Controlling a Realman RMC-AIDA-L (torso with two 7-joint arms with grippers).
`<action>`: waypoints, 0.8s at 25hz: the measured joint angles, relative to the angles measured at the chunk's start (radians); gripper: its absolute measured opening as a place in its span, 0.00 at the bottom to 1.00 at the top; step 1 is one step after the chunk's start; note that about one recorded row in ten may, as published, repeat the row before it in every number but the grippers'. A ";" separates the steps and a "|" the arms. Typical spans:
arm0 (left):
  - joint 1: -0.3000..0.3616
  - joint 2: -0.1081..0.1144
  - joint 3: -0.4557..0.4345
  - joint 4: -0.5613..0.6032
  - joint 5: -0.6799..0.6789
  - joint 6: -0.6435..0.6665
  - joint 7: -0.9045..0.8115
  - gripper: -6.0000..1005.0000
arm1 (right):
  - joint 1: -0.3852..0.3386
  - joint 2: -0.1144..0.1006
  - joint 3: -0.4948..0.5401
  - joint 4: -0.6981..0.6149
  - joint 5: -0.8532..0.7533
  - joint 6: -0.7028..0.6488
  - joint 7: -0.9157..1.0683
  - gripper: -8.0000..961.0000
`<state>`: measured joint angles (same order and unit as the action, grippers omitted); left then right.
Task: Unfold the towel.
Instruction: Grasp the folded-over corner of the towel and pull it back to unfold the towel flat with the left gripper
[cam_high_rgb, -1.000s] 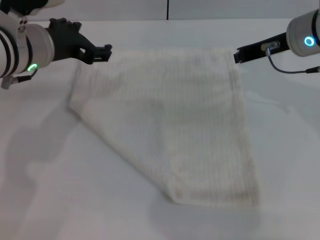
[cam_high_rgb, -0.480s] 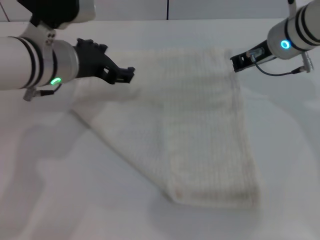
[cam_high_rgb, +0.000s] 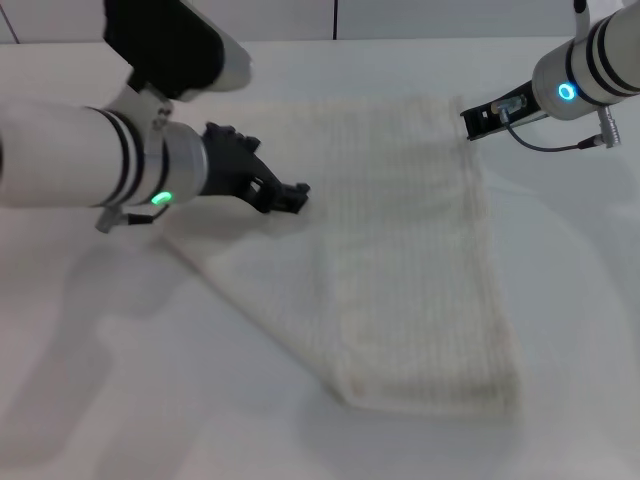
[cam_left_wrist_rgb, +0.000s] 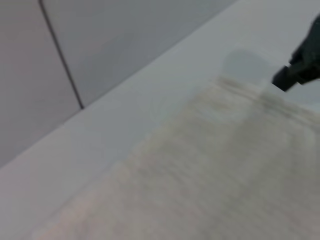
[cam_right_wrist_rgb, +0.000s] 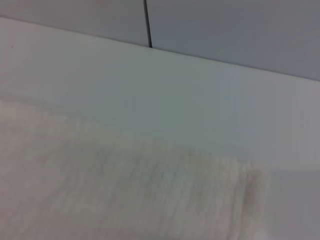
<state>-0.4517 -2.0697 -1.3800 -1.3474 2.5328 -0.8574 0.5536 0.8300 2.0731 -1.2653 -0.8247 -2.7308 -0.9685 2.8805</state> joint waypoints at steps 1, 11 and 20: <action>0.000 0.000 0.000 0.000 0.000 0.000 0.000 0.82 | 0.000 0.000 0.000 0.002 0.000 0.001 0.000 0.01; -0.080 -0.004 0.098 0.145 -0.002 0.072 -0.055 0.79 | 0.010 0.000 0.003 0.021 0.002 0.005 0.000 0.01; -0.100 -0.005 0.126 0.180 -0.018 0.128 -0.079 0.78 | 0.043 0.003 -0.005 0.116 0.002 0.056 0.000 0.01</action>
<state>-0.5520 -2.0745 -1.2538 -1.1670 2.5146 -0.7295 0.4748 0.8729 2.0763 -1.2708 -0.7087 -2.7289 -0.9121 2.8805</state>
